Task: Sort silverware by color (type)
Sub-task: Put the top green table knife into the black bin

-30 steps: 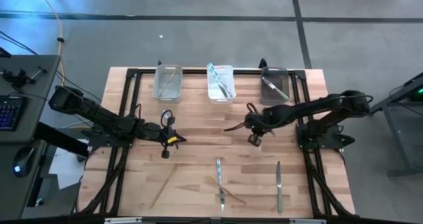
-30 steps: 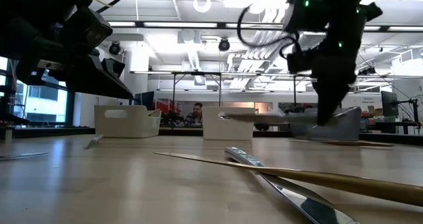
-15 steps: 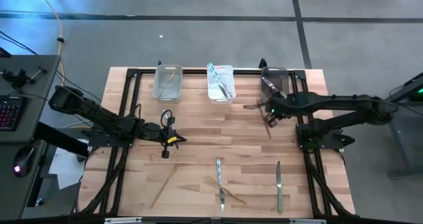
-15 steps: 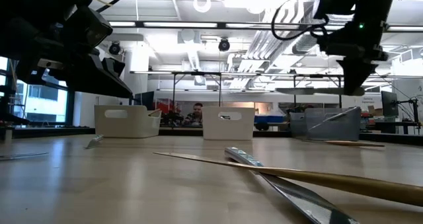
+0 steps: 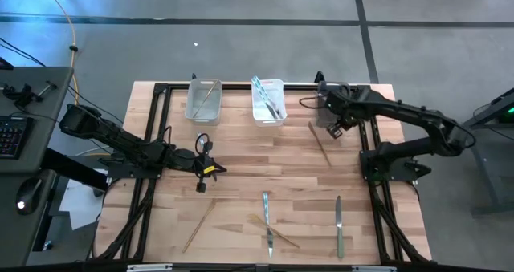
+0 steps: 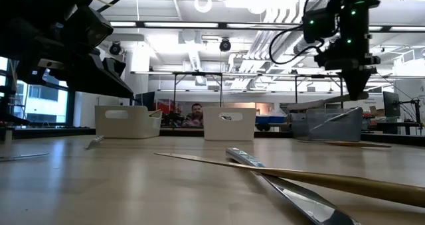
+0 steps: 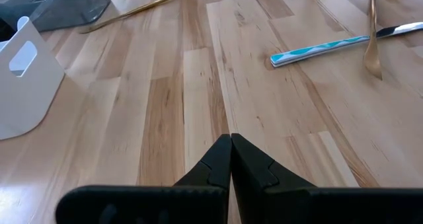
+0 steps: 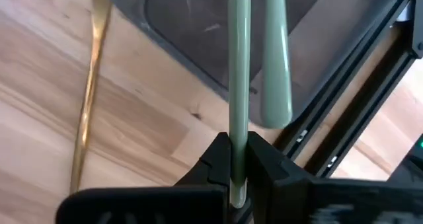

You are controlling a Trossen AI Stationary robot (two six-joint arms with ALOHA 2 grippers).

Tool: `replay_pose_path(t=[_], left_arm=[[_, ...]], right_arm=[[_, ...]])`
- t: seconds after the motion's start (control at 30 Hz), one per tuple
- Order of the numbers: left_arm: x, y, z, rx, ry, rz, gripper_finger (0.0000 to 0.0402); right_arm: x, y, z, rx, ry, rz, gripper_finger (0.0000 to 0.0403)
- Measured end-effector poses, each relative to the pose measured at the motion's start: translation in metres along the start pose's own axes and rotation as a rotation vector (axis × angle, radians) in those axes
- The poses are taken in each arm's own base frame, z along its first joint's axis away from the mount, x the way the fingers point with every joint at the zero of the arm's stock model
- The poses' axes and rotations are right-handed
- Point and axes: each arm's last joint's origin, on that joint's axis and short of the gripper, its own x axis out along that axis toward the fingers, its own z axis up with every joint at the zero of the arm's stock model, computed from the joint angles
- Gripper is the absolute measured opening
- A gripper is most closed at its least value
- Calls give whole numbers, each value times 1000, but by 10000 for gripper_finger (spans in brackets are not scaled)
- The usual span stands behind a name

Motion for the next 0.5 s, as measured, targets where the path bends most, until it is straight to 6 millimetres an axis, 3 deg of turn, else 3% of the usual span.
replay_pose_path(t=[0.23,0.5], left_arm=[[0,0,0,-1,3,0,0],[0,0,0,-1,3,0,0]], right_arm=[[10,-4,17,-3,111,-17,1],[18,-10,22,31,157,-27,1]])
